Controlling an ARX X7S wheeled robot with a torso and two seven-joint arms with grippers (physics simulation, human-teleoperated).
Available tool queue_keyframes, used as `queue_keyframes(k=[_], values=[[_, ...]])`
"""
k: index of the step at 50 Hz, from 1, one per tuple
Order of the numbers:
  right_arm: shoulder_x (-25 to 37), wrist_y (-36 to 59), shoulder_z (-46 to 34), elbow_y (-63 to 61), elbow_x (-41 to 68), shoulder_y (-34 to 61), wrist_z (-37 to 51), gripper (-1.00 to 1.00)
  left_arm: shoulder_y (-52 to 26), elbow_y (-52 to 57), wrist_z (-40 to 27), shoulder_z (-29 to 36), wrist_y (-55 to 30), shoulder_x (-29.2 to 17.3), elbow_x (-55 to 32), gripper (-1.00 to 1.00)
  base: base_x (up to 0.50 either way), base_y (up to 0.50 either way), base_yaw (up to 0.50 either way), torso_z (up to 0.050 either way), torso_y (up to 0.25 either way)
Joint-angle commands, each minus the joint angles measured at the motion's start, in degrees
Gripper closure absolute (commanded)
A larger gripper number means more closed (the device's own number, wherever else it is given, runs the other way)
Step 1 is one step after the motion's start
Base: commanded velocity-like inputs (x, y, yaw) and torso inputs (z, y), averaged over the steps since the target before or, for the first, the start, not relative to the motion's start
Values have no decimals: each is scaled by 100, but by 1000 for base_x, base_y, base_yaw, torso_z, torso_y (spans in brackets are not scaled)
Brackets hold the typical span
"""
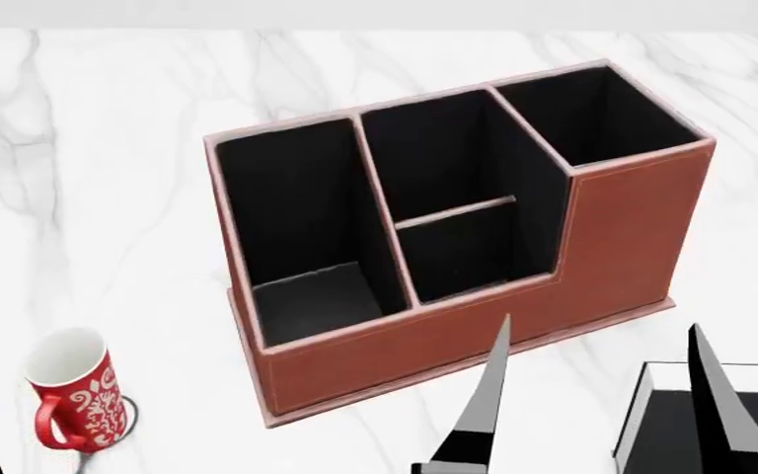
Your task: Pick up the book and place it in the left compartment of the caddy.
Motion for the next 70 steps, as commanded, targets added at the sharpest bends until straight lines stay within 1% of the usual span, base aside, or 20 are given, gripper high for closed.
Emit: queue_keyframes(k=[1,10,20,21,27,50,51,70], values=[[95,68,-77,-161,-41,24,79,-100,-10,196,-132,-6,-90,-119,-112,-100,500,0,0,0,0],[134,135,-110,-199,-41,56,124,-100,-19,255,-280,47,-100,-239,-180,-100,500,0,0,0,0],[144,43,-83,-179,48,22,168,-100,15,268,-701,133,55,-608,-458,-100,500,0,0,0,0],[123,126,-51,-167,87,45,178,-100,71,265,-658,143,217,-653,-509,-100,305,0,0,15,0],[147,-50,-28,-148,116,-7,214,-100,87,239,-805,93,273,-822,-802,-100,0,0,0,48,0],[237,-51,17,-198,226,-21,344,-100,144,226,-1075,165,536,-1098,-1073,-100,0,0,0,50,0],[230,-17,113,-218,284,-27,360,-100,129,170,-1066,200,530,-1127,-1004,-100,0,0,0,43,-182],[366,18,46,-238,415,6,518,-100,143,127,-1223,318,650,-1285,-979,-100,0,0,0,43,-181]])
